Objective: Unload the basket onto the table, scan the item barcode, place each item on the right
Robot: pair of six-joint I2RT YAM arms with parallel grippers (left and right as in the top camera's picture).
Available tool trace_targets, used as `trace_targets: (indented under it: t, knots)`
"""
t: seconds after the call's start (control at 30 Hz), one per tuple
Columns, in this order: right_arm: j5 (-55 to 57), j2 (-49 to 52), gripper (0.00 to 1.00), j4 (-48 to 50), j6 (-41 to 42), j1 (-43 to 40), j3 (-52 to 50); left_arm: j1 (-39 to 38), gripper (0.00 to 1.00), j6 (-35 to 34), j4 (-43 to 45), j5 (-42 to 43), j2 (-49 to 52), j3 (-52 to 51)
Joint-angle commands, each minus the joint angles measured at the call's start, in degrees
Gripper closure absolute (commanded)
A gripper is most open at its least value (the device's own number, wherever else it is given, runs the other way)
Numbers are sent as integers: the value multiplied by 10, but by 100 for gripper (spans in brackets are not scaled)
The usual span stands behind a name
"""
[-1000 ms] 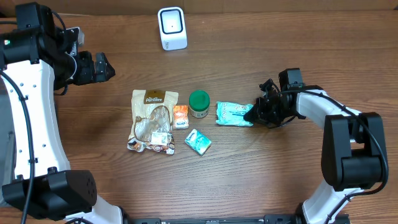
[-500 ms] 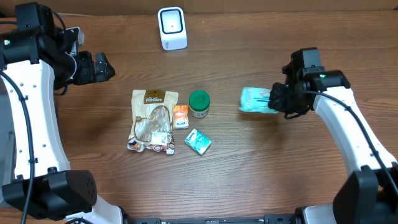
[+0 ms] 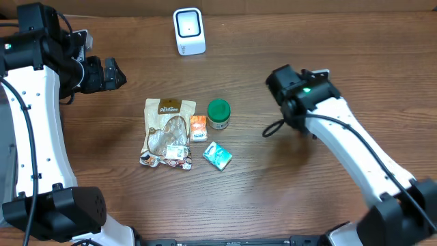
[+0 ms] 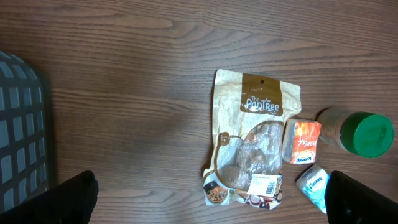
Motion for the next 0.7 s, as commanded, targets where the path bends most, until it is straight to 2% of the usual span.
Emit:
trace_targets:
  t: [0.0, 0.17, 0.3, 0.37, 0.5, 0.57, 0.67]
  knots:
    - [115, 83, 96, -16, 12, 0, 12, -4, 0, 16, 0, -2, -6, 9]
    - [113, 160, 96, -17, 13, 8, 12, -4, 0, 16, 0, -2, -6, 9]
    - [77, 176, 95, -1, 12, 44, 12, -4, 0, 16, 0, -2, -6, 9]
    - [35, 176, 87, 14, 3, 63, 12, -4, 0, 16, 0, -2, -6, 9]
    - [-133, 176, 57, 52, -54, 104, 12, -4, 0, 16, 0, -2, -6, 9]
    - [-187, 176, 51, 67, -55, 115, 13, -4, 1, 16, 0, -2, -6, 9]
    - [-258, 174, 51, 81, -54, 116, 18, -4, 1, 16, 0, -2, -6, 9]
